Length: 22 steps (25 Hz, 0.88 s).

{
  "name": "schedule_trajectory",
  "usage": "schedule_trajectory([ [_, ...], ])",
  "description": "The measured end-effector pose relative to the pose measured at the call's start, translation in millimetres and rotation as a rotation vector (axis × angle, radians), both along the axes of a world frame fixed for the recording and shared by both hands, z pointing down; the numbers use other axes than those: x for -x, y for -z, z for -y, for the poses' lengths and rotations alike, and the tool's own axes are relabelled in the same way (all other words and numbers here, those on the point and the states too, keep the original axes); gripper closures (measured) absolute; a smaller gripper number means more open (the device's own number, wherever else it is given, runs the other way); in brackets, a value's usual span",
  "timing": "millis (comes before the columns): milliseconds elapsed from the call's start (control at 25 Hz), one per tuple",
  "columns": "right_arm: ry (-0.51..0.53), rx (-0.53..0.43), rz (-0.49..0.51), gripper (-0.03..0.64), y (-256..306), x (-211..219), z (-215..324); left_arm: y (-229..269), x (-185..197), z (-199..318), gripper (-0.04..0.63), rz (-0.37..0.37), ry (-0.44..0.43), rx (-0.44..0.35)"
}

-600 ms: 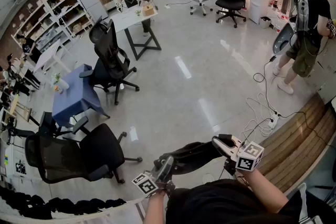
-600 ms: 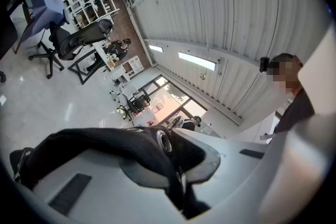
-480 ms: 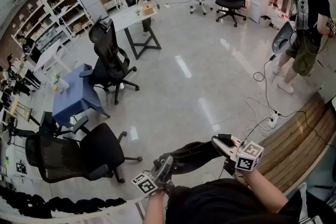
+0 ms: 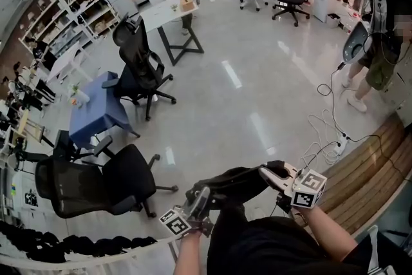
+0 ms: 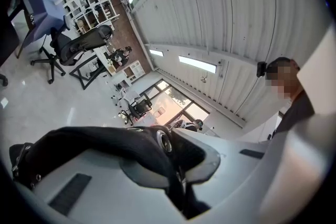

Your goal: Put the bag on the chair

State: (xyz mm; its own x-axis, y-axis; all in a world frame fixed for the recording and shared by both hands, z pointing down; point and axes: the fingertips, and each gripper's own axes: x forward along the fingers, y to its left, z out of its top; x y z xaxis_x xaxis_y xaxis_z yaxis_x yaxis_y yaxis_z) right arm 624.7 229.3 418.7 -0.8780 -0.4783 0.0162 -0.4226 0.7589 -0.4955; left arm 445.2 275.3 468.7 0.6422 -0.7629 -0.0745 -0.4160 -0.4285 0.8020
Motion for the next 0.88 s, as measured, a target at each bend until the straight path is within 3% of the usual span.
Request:
schedule_trajectory([
  [440, -0.023, 0.031, -0.038, 0.607, -14.6, 21.6, 80.6, -16.4, 17.9, 82.2, 0.560, -0.002, -0.027, 0.038],
  [880, -0.079, 0.044, -0.077, 0.607, -21.3, 75.2, 225.6, -36.2, 70.8, 222.6, 0.561, -0.072, -0.059, 0.070],
])
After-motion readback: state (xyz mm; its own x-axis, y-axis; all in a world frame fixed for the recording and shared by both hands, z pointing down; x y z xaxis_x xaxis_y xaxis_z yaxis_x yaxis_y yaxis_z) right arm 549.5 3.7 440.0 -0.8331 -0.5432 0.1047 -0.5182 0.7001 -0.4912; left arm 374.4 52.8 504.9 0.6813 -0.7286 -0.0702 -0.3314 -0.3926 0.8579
